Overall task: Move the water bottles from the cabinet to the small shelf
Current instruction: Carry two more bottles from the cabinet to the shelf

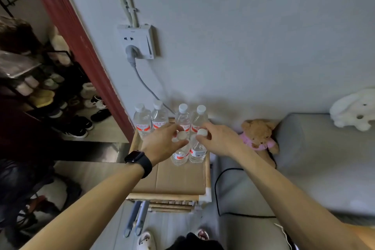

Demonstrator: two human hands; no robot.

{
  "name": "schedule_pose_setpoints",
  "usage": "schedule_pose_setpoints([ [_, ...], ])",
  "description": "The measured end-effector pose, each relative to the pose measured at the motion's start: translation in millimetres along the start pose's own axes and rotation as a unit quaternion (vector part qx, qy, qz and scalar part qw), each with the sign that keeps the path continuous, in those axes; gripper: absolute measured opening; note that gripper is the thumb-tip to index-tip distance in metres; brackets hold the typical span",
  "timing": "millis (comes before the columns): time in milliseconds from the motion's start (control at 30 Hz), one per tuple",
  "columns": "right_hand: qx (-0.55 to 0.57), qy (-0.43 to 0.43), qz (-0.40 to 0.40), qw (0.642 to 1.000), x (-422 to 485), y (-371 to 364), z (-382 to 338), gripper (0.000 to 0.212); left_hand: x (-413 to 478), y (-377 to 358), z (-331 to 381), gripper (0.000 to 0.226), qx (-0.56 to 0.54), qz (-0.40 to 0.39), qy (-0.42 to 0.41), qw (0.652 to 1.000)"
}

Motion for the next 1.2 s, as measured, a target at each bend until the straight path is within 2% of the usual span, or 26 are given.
schedule_pose_setpoints([
  [133,-0.070,-0.025,0.029,0.997,4.6,4.4,-0.2,0.055,5.2,3.1,-4.0,0.042,-0.024,-0.019,-0.004,1.000],
  [300,-0.089,-0.046,0.037,0.994,1.3,6.3,-5.5,0.062,12.0,12.0,-10.3,0.041,-0.039,-0.052,-0.030,0.997],
  [500,-0.021,-0.046,0.012,0.999,-2.2,7.9,-1.2,0.055,16.4,7.2,-10.4,0.042,-0.005,-0.066,-0.031,0.997],
  [600,-0.024,-0.048,0.034,0.998,-0.7,9.0,-1.3,0.046,18.3,5.5,-7.2,0.039,-0.010,-0.064,-0.034,0.997],
  [767,-0.032,-0.048,0.036,0.998,-2.2,5.4,-4.2,0.055,16.1,2.4,-5.1,0.041,0.004,-0.047,-0.018,0.999],
  [867,-0.039,-0.049,0.010,0.998,-7.2,4.2,-0.5,0.051,5.1,-11.6,-5.6,0.047,0.005,-0.031,-0.008,0.999],
  [967,-0.035,-0.040,0.016,0.998,-12.2,-0.1,5.8,0.047,-4.7,-27.5,-7.9,0.050,-0.041,-0.033,0.014,0.999],
  [1100,0.007,-0.028,0.041,0.999,-13.3,-4.5,9.8,0.046,0.9,-25.1,-6.7,0.035,-0.137,-0.026,0.036,0.990],
  [1200,0.046,-0.020,0.064,0.997,-11.6,-6.9,5.7,0.043,11.5,-17.3,-5.6,0.031,-0.168,-0.041,0.037,0.984],
])
Point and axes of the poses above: each hand's wrist, its own x-axis towards the middle knuckle, its own y-axis out of the back of the hand, z = x × y, the point moved 1 cm from there along x, towards the middle knuckle, and after that the axes turned 2 degrees about -y, right-handed, at the moved point
